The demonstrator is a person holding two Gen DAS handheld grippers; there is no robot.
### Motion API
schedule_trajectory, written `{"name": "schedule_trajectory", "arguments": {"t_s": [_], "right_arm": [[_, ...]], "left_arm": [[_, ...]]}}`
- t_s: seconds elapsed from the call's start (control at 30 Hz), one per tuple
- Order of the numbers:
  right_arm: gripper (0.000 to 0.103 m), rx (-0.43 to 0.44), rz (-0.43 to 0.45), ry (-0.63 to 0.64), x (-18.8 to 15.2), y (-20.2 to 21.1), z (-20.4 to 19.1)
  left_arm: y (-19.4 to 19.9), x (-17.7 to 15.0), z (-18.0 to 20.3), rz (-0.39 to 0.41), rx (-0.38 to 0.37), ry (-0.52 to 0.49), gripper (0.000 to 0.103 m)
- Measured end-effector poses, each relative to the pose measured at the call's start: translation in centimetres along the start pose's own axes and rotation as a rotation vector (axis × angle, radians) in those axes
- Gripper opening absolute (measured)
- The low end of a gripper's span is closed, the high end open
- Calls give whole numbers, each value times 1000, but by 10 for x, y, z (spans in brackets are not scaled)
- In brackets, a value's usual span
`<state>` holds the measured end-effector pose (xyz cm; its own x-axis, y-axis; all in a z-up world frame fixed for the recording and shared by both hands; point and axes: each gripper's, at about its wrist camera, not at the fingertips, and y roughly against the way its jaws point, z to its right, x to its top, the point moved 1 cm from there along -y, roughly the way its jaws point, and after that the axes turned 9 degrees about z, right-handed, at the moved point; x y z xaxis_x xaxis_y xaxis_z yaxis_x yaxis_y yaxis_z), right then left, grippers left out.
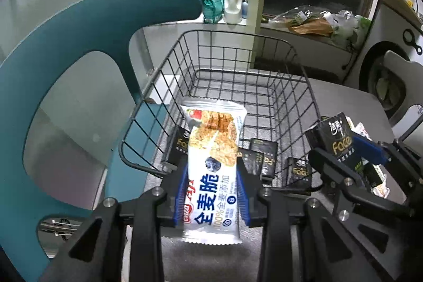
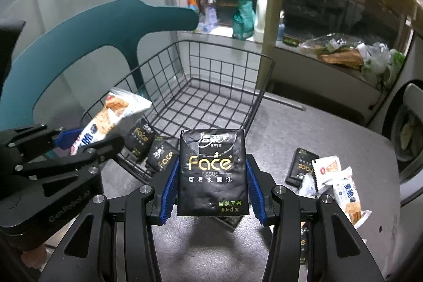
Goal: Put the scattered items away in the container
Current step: 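Carry both items over the wire basket and open both grippers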
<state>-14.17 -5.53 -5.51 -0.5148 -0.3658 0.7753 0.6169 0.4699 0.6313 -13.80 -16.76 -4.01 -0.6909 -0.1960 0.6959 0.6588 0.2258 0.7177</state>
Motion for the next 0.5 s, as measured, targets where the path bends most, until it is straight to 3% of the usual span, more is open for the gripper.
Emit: {"name": "schedule_trajectory", "arguments": {"t_s": [0.5], "right_arm": [[47,11,-8,-19,4,-13,3]], "left_arm": [[-5,11,-5,26,-29,14,36]]}}
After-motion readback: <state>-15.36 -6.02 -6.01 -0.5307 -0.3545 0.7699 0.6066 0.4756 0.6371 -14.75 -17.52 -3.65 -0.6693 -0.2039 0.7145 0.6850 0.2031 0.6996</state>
